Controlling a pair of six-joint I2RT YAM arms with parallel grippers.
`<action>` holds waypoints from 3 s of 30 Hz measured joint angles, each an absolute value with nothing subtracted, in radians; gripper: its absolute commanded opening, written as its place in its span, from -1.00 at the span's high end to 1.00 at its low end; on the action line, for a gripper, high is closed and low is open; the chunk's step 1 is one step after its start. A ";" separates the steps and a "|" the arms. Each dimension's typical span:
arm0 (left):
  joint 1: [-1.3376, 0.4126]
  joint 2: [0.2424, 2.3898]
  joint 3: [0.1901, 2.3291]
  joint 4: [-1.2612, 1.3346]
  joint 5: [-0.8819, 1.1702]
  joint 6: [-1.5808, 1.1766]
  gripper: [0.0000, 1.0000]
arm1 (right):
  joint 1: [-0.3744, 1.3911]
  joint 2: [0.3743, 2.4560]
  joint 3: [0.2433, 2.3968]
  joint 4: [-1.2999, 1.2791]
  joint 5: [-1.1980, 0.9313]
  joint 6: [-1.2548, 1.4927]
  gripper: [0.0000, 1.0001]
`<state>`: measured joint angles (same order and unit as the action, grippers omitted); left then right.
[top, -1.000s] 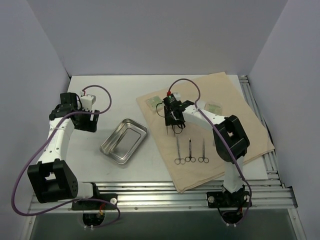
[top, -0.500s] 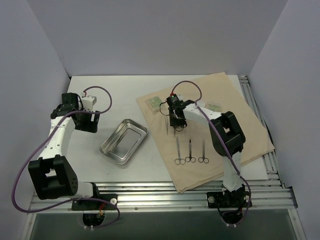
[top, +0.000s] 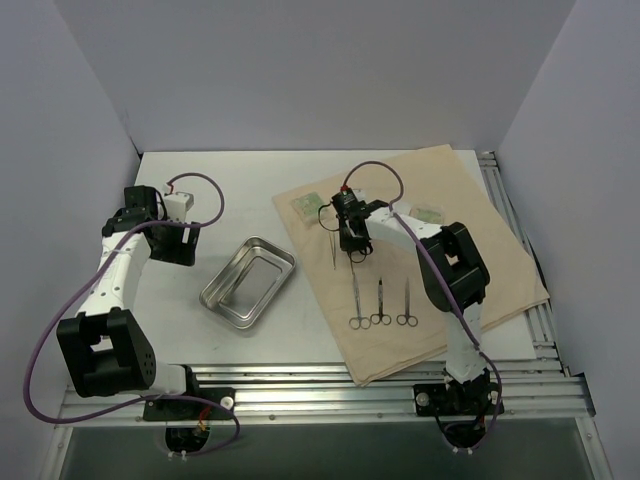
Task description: Prepare the surgical pack
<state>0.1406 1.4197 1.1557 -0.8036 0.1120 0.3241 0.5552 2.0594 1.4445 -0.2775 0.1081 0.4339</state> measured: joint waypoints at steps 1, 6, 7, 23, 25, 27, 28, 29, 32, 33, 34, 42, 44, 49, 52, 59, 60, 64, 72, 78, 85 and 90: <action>0.141 1.420 1.156 -0.804 0.112 0.324 -0.70 | 0.555 2.058 1.444 -0.278 0.114 0.441 1.00; 0.141 1.420 1.156 -0.803 0.112 0.326 -0.70 | 0.565 1.982 1.432 -0.282 0.179 0.518 1.00; 0.141 1.420 1.156 -0.803 0.112 0.326 -0.70 | 0.571 1.942 1.420 -0.274 0.194 0.550 1.00; 0.141 1.409 1.156 -0.802 0.112 0.326 -0.70 | 1.014 2.069 1.834 -0.213 0.374 1.205 1.00; 0.141 1.402 1.156 -0.801 0.112 0.326 -0.70 | 1.029 2.172 1.916 -0.280 0.358 1.266 1.00; 0.141 1.393 1.154 -0.800 0.112 0.326 -0.70 | 1.037 2.230 1.945 -0.333 0.347 1.316 1.00; 0.141 1.389 1.152 -0.800 0.112 0.326 -0.70 | 1.040 2.249 1.946 -0.356 0.342 1.337 1.00; 0.141 1.384 1.151 -0.801 0.112 0.326 -0.70 | 1.044 2.262 1.947 -0.381 0.339 1.359 1.00; 0.141 1.374 1.150 -0.800 0.112 0.327 -0.70 | 1.055 2.298 1.969 -0.435 0.330 1.414 1.00; 0.141 1.373 1.148 -0.798 0.112 0.326 -0.70 | 1.058 2.308 1.982 -0.447 0.327 1.427 1.00; 0.141 1.371 1.146 -0.796 0.112 0.327 -0.70 | 1.060 2.317 1.992 -0.453 0.326 1.439 1.00; 0.141 1.370 1.116 -0.788 0.121 0.327 -0.70 | 1.103 2.389 2.069 -0.525 0.339 1.515 1.00; 0.141 1.370 1.113 -0.781 0.123 0.328 -0.70 | 1.112 2.401 2.069 -0.547 0.347 1.530 1.00; 0.141 1.369 1.107 -0.773 0.127 0.331 -0.70 | 1.119 2.441 2.073 -0.570 0.368 1.545 1.00; 0.141 1.369 1.106 -0.770 0.128 0.334 -0.70 | 1.119 2.452 2.094 -0.577 0.388 1.549 1.00; 0.141 1.369 1.106 -0.761 0.128 0.335 -0.70 | 1.113 2.453 2.101 -0.588 0.411 1.549 0.82; 0.141 1.369 1.106 -0.760 0.128 0.336 -0.70 | 1.112 2.453 2.101 -0.588 0.413 1.549 0.77; 0.141 1.369 1.105 -0.759 0.128 0.336 -0.70 | 1.112 2.453 2.101 -0.587 0.420 1.548 0.67; 0.141 1.369 1.105 -0.757 0.128 0.338 -0.70 | 1.106 2.453 2.095 -0.568 0.420 1.547 0.61; 0.141 1.367 1.105 -0.757 0.128 0.344 -0.70 | 1.105 2.452 2.075 -0.521 0.424 1.541 0.49; 0.141 1.366 1.105 -0.757 0.128 0.348 -0.70 | 1.098 2.449 2.071 -0.503 0.436 1.512 0.45; 0.141 1.366 1.106 -0.759 0.128 0.349 -0.70 | 1.101 2.404 2.060 -0.467 0.482 1.426 0.44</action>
<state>0.1413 1.3663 1.1057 -0.7586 0.1276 0.3489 1.1007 2.4042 2.0602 -0.4667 0.4824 1.4258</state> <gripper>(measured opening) 0.848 0.276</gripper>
